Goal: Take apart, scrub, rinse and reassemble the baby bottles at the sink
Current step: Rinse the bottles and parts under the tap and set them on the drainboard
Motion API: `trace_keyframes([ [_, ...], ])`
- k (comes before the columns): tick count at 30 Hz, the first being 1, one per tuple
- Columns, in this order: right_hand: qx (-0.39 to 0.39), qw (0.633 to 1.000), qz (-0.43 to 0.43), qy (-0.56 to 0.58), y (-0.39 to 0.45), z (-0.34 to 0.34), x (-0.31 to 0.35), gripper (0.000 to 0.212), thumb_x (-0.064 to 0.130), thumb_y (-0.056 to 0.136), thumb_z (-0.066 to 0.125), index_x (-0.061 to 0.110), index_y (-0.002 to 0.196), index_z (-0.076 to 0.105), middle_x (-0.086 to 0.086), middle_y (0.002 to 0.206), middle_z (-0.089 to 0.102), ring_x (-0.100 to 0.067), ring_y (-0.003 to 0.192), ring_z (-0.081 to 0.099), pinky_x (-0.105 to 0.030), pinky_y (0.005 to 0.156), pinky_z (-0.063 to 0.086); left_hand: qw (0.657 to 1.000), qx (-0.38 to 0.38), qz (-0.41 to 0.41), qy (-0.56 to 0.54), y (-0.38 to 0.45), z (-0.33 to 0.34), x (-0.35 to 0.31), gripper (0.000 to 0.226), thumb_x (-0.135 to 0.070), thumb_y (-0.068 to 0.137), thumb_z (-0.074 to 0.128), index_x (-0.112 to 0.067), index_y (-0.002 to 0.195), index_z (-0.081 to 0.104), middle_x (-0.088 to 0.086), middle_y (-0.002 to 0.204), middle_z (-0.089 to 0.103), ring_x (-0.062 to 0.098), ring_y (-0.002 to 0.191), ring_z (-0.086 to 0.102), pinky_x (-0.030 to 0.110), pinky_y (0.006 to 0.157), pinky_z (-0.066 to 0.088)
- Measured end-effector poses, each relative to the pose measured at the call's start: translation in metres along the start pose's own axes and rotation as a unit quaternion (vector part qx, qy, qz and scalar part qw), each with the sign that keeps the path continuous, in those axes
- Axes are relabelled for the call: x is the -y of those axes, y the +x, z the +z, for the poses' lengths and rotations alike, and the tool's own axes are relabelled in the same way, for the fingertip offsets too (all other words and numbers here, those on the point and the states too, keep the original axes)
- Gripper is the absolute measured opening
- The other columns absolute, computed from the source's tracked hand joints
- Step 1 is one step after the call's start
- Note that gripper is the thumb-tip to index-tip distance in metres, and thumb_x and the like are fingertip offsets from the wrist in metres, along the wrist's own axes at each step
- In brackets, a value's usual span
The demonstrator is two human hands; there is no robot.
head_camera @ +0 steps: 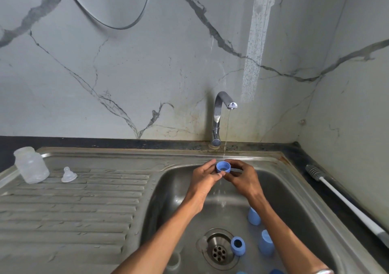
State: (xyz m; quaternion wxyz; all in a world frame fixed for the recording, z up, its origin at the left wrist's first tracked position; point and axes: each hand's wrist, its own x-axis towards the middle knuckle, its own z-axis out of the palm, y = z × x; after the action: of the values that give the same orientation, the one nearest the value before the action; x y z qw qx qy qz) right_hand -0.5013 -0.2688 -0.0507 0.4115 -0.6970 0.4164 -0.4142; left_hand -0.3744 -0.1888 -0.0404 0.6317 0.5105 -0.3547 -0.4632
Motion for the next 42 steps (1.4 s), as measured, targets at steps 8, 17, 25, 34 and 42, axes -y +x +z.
trace_keyframes([
  [8,-0.008,1.000,0.010,0.002,0.003,0.000,-0.006,0.040,0.023,0.076,0.085,0.020,0.113,0.070,0.003,0.102,0.075,-0.010,0.091,0.071,-0.033,0.082,0.061,0.999,-0.004,0.019,0.033,0.005,0.003,0.006,0.061,0.011,0.087,0.063,-0.012,0.142,0.051,0.001,0.127,0.068,0.007,0.115,0.064,0.034,0.109,0.045],
  [17,0.009,0.999,0.020,0.028,0.002,0.003,0.000,0.039,0.016,0.077,0.083,0.025,0.111,0.067,-0.001,0.106,0.074,-0.015,0.095,0.071,-0.041,0.082,0.061,0.998,-0.036,0.053,0.026,0.002,0.001,0.000,0.052,0.011,0.086,0.066,-0.004,0.135,0.057,0.011,0.125,0.068,0.004,0.110,0.066,0.019,0.096,0.051],
  [25,-0.027,0.999,0.009,0.026,0.000,0.005,0.005,0.047,0.008,0.067,0.089,0.027,0.102,0.064,0.006,0.101,0.074,-0.010,0.089,0.073,-0.027,0.080,0.058,0.993,-0.004,0.079,0.084,-0.009,0.005,-0.006,0.052,0.014,0.084,0.057,-0.027,0.114,0.069,-0.008,0.107,0.075,-0.001,0.100,0.068,0.013,0.088,0.049],
  [34,-0.043,0.999,-0.006,-0.020,-0.005,0.006,0.009,0.041,0.027,0.075,0.084,0.026,0.111,0.064,0.007,0.103,0.072,-0.003,0.091,0.068,-0.024,0.078,0.056,0.992,-0.007,0.095,0.079,-0.006,0.003,-0.004,0.049,0.012,0.086,0.059,-0.016,0.124,0.067,-0.004,0.115,0.073,-0.001,0.107,0.066,0.013,0.091,0.049],
  [42,-0.016,0.999,0.036,0.018,-0.005,0.008,0.009,0.044,0.033,0.072,0.087,0.028,0.104,0.058,0.002,0.107,0.071,-0.016,0.092,0.070,-0.038,0.079,0.060,0.989,-0.080,0.113,0.055,0.003,-0.004,-0.002,0.040,0.011,0.084,0.066,-0.006,0.120,0.070,0.002,0.112,0.074,0.007,0.107,0.069,0.020,0.095,0.052],
])
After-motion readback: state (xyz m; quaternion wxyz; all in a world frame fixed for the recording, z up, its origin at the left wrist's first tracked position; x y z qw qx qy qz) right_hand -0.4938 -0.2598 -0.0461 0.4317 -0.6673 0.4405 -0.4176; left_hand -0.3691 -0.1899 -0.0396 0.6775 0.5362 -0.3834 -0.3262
